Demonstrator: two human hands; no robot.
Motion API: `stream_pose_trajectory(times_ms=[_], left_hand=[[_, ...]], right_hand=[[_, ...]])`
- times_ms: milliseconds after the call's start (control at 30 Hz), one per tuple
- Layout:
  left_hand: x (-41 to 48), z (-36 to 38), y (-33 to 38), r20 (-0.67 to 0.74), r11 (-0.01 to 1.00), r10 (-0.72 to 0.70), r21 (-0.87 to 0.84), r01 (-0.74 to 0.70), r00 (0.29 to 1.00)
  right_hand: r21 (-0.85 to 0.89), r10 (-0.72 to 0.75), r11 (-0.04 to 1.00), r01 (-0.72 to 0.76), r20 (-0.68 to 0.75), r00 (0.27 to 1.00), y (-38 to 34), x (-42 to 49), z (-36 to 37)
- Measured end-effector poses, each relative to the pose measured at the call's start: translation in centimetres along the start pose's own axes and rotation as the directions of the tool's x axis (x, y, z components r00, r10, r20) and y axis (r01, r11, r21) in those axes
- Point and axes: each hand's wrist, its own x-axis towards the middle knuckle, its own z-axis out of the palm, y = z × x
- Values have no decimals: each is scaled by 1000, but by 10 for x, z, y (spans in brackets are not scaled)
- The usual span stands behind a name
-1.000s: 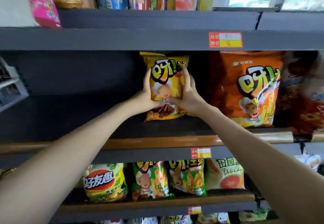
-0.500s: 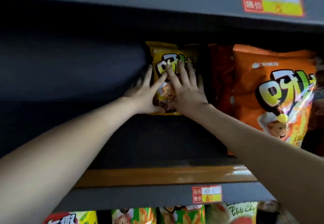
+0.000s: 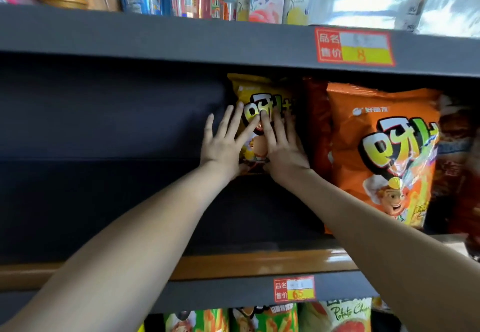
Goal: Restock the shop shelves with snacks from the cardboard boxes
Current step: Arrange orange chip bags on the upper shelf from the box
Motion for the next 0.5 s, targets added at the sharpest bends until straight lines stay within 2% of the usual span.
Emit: stream_pose_trajectory(times_ms=[100, 267, 333, 400, 433, 500], left_hand=[[-8, -17, -2, 115, 984, 23, -180, -2, 993], [-57, -55, -18, 279, 925, -49, -350, 149, 959], [-90, -75, -27, 313, 871, -104, -430, 239, 944], [-137, -96, -39, 239, 757, -195, -581, 301, 951], [-156, -105, -42, 158, 690, -246, -664, 288, 956], [-213, -120, -52, 93, 563, -374, -769, 305, 923]], right_hand=[[128, 27, 991, -29, 11, 1000, -5, -5, -7], [392, 32, 917, -75, 115, 993, -23, -39, -38], [490, 13, 867, -87, 152, 988, -35, -65, -59], [582, -8, 811, -59, 113, 994, -52, -99, -80], [636, 13, 771, -37, 42, 999, -58, -115, -89], [760, 28, 650, 0, -25, 999, -87, -159, -102]])
